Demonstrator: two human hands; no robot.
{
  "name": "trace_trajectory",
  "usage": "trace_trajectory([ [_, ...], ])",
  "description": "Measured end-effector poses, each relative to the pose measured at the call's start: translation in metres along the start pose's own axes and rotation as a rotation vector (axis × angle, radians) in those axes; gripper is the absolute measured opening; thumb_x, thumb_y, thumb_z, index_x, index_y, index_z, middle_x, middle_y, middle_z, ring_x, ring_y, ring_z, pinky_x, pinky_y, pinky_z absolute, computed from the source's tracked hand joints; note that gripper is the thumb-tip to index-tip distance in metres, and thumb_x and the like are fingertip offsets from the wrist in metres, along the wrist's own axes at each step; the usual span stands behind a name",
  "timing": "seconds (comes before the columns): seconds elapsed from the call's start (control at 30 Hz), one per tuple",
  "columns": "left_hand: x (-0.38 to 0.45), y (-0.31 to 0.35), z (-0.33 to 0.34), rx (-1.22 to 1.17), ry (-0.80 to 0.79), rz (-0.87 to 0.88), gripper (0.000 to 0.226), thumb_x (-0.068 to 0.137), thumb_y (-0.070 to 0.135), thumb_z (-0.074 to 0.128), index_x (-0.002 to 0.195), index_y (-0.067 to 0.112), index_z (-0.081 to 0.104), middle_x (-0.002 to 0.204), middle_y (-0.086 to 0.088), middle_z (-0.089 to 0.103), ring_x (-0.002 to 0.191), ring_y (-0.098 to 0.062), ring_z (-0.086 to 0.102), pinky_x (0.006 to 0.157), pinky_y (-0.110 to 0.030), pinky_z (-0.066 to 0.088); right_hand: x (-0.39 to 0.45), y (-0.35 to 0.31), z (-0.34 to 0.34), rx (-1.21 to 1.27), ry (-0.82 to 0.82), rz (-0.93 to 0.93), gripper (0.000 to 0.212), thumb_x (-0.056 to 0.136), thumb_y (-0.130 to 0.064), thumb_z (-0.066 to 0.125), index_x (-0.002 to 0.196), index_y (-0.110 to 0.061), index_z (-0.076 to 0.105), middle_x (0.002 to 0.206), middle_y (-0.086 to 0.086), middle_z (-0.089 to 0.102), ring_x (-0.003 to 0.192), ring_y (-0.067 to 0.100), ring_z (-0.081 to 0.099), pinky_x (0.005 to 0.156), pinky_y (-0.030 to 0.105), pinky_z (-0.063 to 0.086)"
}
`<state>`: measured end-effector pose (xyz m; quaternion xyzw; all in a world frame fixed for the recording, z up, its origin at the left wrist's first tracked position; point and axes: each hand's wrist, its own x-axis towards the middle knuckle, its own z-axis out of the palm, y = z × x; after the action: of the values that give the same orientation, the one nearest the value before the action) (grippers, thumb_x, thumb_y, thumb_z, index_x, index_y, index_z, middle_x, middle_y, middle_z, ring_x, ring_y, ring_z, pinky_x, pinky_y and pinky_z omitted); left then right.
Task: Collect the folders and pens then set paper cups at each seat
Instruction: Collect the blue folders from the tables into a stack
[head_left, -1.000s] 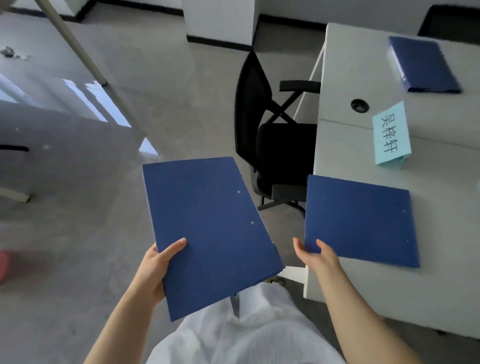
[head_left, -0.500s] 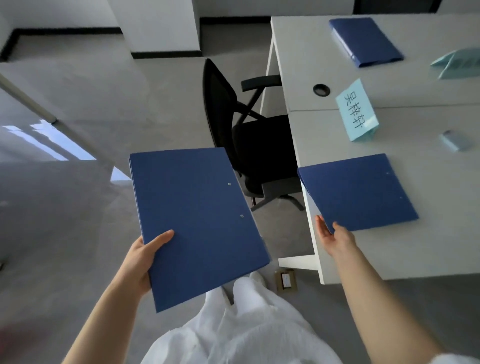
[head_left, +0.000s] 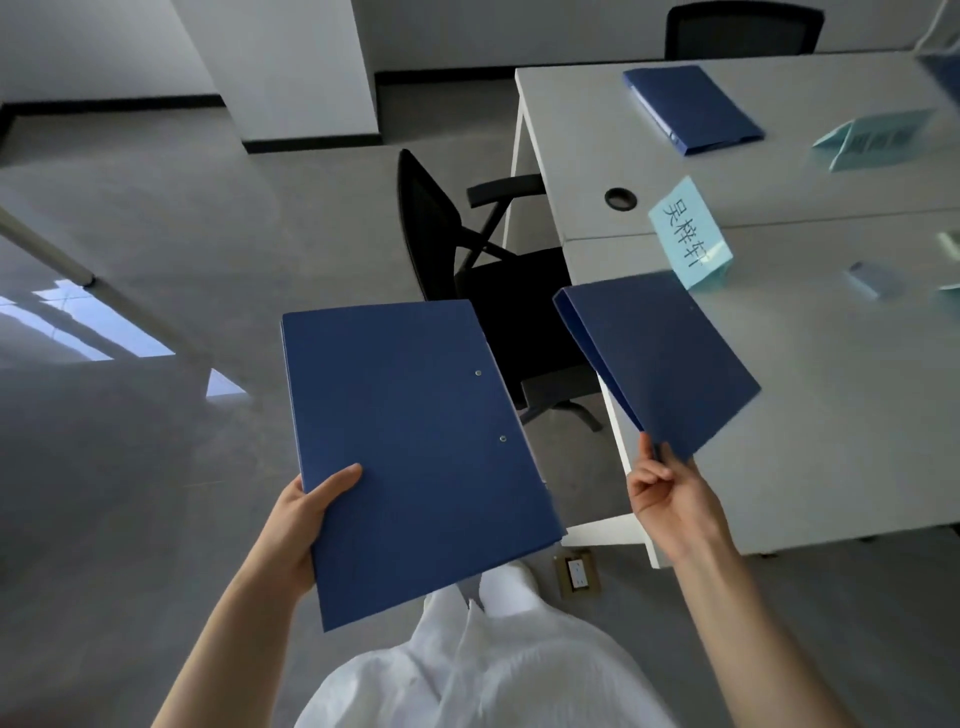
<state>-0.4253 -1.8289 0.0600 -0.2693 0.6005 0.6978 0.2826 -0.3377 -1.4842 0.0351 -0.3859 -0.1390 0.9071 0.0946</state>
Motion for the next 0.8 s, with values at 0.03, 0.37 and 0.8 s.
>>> trace_trajectory([
  [0.03, 0.0, 0.002, -0.002, 0.002, -0.003, 0.008, 0.02, 0.089, 0.019, 0.064, 0.109, 0.013, 0.064, 0.099, -0.011, 0.076, 0.08, -0.029, 0.073, 0.067, -0.04, 0.059, -0.006, 0.004, 0.005, -0.04, -0.049, 0.021, 0.02, 0.1, -0.013, 0.039, 0.102, -0.012, 0.059, 0.081, 0.009, 0.07, 0.042, 0.004, 0.045, 0.044, 0.012, 0.042],
  [0.37, 0.001, 0.03, -0.05, -0.006, 0.034, 0.095, 0.032, 0.091, 0.038, 0.06, 0.11, 0.014, 0.066, 0.097, -0.008, 0.076, 0.078, -0.024, 0.074, 0.055, -0.032, 0.059, -0.032, 0.045, 0.072, -0.769, -0.403, 0.123, 0.024, 0.094, -0.013, 0.044, 0.113, -0.014, 0.059, 0.071, 0.016, 0.062, 0.039, 0.011, 0.041, 0.043, 0.019, 0.035],
  [0.8, 0.035, 0.095, -0.095, -0.014, 0.11, 0.116, 0.045, 0.08, 0.044, 0.072, 0.111, 0.012, 0.065, 0.091, -0.006, 0.077, 0.076, -0.022, 0.074, 0.059, -0.031, 0.057, 0.004, 0.119, 0.15, -1.379, -0.647, 0.298, 0.028, 0.096, -0.019, 0.05, 0.124, -0.018, 0.053, 0.085, 0.018, 0.069, 0.062, 0.017, 0.062, 0.045, 0.02, 0.041],
])
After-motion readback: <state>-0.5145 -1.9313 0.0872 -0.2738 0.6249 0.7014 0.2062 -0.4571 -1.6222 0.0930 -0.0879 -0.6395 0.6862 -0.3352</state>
